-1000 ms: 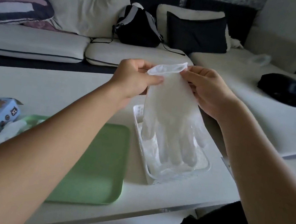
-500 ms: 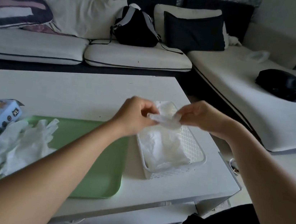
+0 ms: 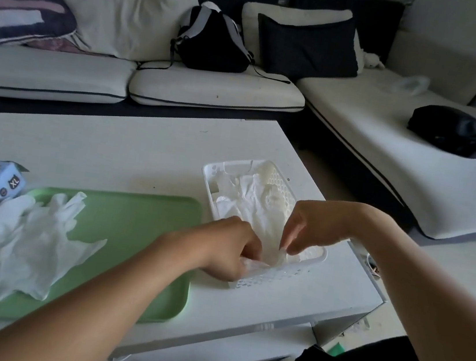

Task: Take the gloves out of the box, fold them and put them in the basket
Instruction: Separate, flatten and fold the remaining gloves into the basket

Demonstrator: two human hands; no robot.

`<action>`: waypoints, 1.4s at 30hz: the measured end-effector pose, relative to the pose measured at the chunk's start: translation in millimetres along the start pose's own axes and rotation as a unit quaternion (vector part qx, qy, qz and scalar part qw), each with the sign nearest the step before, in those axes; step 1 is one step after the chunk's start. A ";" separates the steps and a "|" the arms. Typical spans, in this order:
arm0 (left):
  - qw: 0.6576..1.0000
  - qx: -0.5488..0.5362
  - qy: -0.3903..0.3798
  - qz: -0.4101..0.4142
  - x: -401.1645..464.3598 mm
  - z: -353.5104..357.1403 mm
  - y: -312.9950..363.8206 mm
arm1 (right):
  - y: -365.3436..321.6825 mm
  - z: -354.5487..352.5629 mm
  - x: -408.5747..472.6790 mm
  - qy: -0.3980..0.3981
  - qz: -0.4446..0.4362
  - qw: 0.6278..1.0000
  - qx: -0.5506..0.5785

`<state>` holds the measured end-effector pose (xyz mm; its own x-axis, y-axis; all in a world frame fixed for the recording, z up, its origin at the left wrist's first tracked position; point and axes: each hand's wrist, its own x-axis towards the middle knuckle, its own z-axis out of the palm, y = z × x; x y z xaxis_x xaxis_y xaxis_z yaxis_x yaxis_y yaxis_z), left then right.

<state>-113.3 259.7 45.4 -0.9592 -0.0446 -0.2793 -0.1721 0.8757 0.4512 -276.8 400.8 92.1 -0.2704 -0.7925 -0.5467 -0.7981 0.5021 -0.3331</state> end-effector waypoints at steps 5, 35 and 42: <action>0.980 -0.137 0.142 -0.020 5.2 -32.4 -1.9 | -4.4 -18.3 -3.5 0.027 -0.028 0.997 0.066; 0.936 0.287 -0.036 -0.202 43.7 -15.4 0.1 | -4.0 26.0 73.4 0.036 0.030 0.988 -0.147; 0.950 0.254 -0.060 -0.171 47.2 -23.1 -5.7 | -13.1 11.4 72.6 0.012 0.029 0.986 -0.166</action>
<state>-162.8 241.5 49.3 -0.8287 -0.3407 -0.4441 -0.3104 0.9400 -0.1419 -279.8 340.6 48.1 -0.3311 -0.7755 -0.5376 -0.9117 0.4098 -0.0296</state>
